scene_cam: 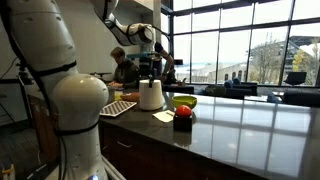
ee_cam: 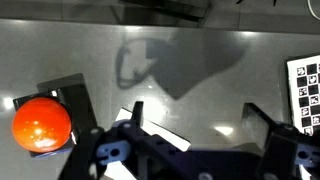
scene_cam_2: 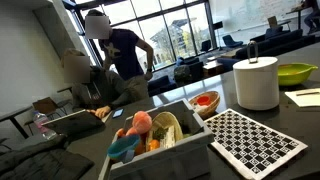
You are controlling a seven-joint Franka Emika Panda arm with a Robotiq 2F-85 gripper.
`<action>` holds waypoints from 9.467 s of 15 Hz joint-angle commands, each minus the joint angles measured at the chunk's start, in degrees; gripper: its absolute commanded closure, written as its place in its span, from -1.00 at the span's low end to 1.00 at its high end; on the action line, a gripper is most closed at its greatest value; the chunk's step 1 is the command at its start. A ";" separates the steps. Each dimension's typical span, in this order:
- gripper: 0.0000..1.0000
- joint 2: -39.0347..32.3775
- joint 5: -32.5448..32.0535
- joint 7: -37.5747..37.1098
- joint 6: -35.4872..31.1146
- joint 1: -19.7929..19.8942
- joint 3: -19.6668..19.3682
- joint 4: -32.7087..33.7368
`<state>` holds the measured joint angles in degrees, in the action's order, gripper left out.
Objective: Press on the big orange button on the right
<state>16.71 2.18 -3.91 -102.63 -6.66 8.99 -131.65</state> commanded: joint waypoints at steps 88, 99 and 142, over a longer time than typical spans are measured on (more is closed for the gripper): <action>1.00 0.19 -3.22 -46.94 -30.28 16.54 -11.43 -9.42; 1.00 -4.89 2.21 -43.33 -33.45 15.53 -12.28 -10.26; 1.00 -7.43 8.66 -39.81 -36.07 13.63 -11.76 -13.80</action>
<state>10.92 8.40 -45.20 -137.21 8.34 -3.16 -142.86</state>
